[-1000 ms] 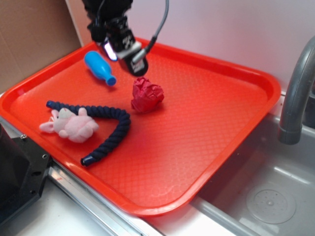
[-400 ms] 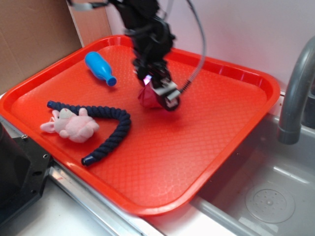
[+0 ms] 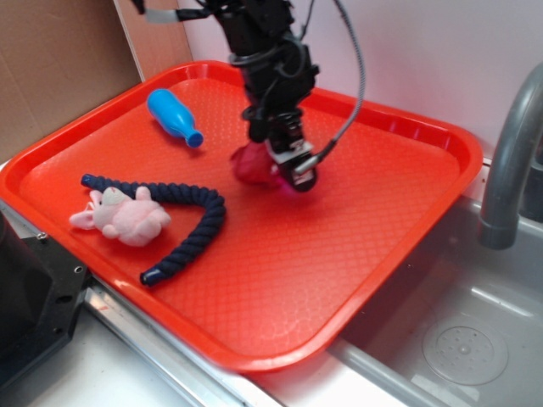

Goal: Grab the red paper.

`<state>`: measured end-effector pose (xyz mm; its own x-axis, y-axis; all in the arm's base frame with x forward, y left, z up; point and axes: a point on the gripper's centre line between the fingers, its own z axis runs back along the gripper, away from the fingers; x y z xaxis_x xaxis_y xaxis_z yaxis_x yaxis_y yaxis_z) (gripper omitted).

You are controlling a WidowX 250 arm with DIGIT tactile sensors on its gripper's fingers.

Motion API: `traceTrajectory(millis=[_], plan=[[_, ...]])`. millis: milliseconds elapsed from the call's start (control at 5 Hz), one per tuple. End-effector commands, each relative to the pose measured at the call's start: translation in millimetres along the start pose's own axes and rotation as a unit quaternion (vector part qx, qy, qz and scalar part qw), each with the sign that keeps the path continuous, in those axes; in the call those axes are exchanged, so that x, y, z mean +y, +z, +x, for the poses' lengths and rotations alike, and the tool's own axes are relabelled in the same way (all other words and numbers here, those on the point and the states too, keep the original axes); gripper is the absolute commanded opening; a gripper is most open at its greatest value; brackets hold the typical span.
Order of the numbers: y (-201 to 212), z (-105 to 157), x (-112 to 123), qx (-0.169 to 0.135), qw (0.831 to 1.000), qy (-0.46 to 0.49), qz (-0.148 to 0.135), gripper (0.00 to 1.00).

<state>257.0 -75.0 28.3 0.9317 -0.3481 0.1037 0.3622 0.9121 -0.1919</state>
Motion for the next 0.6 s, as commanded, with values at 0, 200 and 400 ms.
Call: traceTrajectory(millis=[0,200,400], plan=[[81.0,-2.7,1.1,-0.056,0.998,0.021,0.005,0.00],[136.8,-23.2,10.0,-0.051,0.994,0.093,0.029,0.00],[193.1,-45.3,21.2,-0.065,0.986,0.143,0.057,0.00]])
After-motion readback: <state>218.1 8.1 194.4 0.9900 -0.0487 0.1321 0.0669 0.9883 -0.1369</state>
